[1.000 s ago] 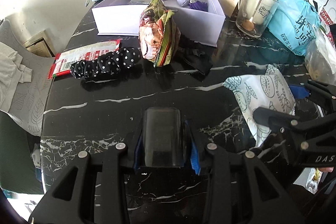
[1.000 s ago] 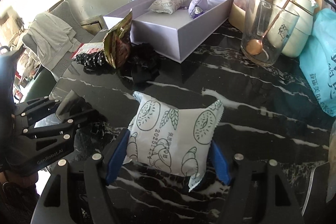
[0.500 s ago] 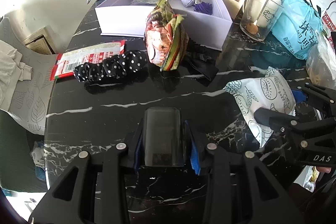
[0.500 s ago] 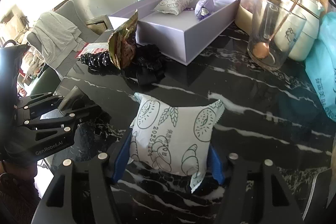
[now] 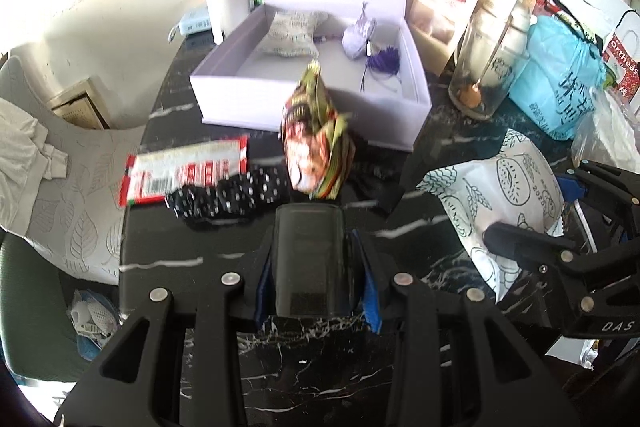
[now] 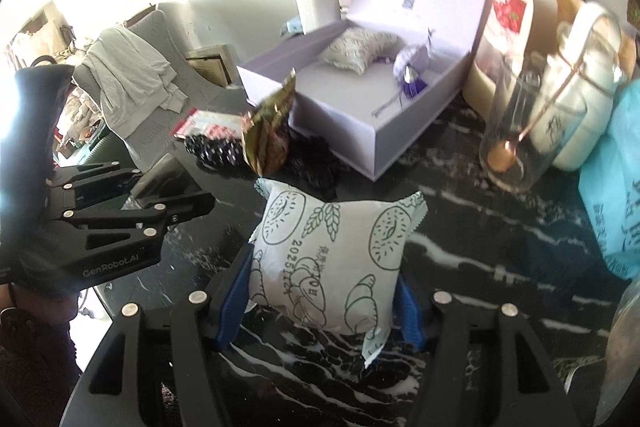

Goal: Organize objects
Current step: 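Carry the holder with the left tool while the right tool carries the white packet to the box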

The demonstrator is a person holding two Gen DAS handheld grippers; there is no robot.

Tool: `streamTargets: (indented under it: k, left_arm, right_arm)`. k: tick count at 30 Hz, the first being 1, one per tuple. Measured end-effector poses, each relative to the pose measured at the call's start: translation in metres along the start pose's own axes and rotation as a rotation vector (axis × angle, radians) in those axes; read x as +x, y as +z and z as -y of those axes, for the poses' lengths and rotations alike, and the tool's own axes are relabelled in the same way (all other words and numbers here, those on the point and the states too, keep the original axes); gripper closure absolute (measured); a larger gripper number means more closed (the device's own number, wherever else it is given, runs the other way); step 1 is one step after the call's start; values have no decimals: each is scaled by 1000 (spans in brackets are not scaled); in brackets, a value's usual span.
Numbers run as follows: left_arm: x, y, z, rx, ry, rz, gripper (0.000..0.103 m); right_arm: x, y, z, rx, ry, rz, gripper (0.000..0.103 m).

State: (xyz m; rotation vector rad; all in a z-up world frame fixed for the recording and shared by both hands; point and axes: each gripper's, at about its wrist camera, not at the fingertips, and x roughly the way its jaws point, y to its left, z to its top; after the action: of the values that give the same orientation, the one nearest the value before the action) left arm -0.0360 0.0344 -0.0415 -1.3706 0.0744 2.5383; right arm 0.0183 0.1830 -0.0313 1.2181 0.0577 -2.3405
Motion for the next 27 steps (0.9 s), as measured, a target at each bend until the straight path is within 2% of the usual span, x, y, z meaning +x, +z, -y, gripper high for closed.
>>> streamTargets:
  k: [14,27]
  left_arm:
    - [-25,43,10,48,-15,62,69]
    - [-21,89,15,109,-16,88,69]
  right_arm:
    - [-31,37,2,-35,8,94,40]
    - [-36,72,14,-55,-16,131,40]
